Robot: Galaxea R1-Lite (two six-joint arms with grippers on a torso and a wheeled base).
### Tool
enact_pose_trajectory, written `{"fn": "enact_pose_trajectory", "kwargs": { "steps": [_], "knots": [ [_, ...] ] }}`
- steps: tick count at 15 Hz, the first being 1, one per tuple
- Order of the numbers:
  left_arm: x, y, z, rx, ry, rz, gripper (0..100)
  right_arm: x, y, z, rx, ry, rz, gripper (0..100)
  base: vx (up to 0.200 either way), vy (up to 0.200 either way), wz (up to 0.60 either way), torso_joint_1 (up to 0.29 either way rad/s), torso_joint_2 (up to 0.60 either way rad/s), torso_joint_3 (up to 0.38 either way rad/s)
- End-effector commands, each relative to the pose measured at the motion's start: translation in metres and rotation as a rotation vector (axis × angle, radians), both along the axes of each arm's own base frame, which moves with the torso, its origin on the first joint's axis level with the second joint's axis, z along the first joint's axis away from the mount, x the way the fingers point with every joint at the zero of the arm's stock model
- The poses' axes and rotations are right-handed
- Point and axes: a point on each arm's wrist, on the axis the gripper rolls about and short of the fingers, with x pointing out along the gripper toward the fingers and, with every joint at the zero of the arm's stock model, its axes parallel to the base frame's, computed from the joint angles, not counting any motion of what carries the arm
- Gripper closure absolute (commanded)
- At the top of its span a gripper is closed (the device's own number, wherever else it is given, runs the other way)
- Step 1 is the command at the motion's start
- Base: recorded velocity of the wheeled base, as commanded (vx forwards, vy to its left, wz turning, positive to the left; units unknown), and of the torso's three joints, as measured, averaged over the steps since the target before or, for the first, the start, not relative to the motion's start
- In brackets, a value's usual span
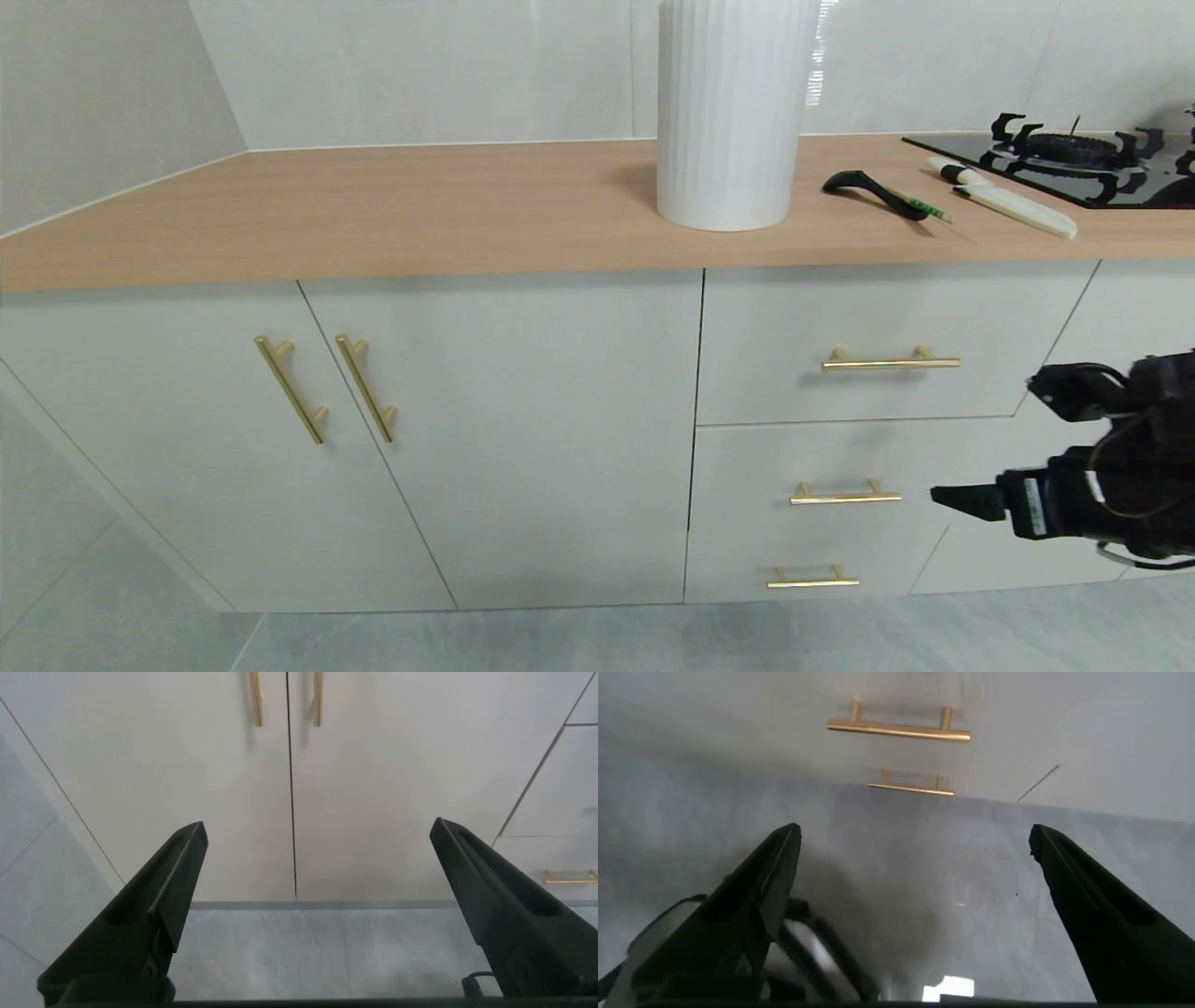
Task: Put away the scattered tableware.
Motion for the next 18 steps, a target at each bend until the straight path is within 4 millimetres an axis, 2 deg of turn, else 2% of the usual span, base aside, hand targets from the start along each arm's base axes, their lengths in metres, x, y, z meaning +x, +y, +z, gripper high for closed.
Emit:
{"fn": "enact_pose_trajectory", "kwargs": {
  "steps": [1, 4, 10, 15, 18],
  "knots": [
    [0.000, 0.000, 0.000, 0.000, 0.003, 0.000, 0, 0.068, 0.009, -0.069, -0.048, 0.117, -0.021, 0, 0.000, 0.000, 0.00, 0.000, 0.00, 0.000],
    [0.000, 0.000, 0.000, 0.000, 0.003, 0.000, 0, 0.085, 0.009, -0.102, -0.087, 0.052, -0.084, 0, 0.000, 0.000, 0.00, 0.000, 0.00, 0.000],
    [0.000, 0.000, 0.000, 0.000, 0.003, -0.001, 0, 0.100, 0.015, -0.134, -0.117, -0.044, -0.123, 0, 0.000, 0.000, 0.00, 0.000, 0.00, 0.000],
    [0.000, 0.000, 0.000, 0.000, 0.002, 0.000, 0, 0.109, 0.020, -0.150, -0.144, -0.122, -0.169, 0, 0.000, 0.000, 0.00, 0.000, 0.00, 0.000],
    [0.000, 0.000, 0.000, 0.000, 0.002, 0.000, 0, 0.109, 0.020, -0.150, -0.144, -0.123, -0.169, 0, 0.000, 0.000, 0.00, 0.000, 0.00, 0.000]
  ]
}}
